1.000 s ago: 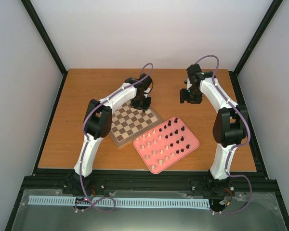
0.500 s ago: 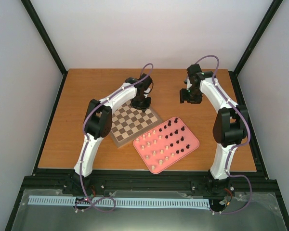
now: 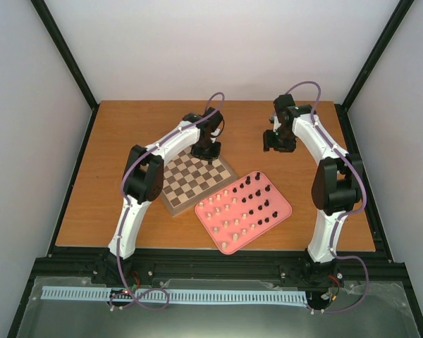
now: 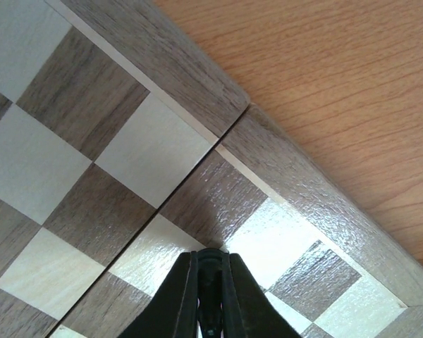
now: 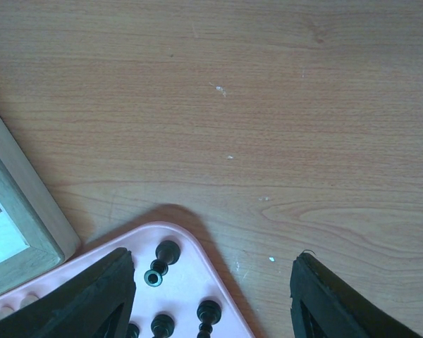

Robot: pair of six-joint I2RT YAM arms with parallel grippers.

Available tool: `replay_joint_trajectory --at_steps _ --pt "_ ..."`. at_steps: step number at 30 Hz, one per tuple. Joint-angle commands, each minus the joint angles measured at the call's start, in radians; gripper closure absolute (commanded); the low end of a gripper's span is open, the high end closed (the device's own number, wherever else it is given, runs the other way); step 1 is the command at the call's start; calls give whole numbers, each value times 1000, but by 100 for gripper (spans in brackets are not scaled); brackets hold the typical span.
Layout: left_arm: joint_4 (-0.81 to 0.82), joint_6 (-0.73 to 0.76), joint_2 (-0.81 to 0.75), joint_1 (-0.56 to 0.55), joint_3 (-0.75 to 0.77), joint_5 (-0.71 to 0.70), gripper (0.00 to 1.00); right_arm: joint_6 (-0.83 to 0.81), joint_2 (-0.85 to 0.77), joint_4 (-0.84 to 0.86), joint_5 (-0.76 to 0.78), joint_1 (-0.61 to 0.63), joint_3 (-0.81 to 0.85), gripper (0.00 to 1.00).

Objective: Set up the chess pieces on the board
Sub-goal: Pick up the chess piece from the chessboard, then place the chess piece on the chessboard.

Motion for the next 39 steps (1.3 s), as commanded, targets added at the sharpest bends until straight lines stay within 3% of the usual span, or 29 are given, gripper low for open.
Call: replay_joint_trajectory --at_steps 1,8,18,39 --pt "-29 9 -39 -4 -5 -42 96 -6 2 8 0 -6 -11 39" --pt "-48 30 -95 16 -29 -130 95 -6 -1 12 -1 -6 -16 39" --pt "-11 42 -151 158 -69 -169 95 -5 4 13 0 -7 -17 39" --pt "42 20 58 195 174 -114 92 -9 40 -9 8 -6 23 39"
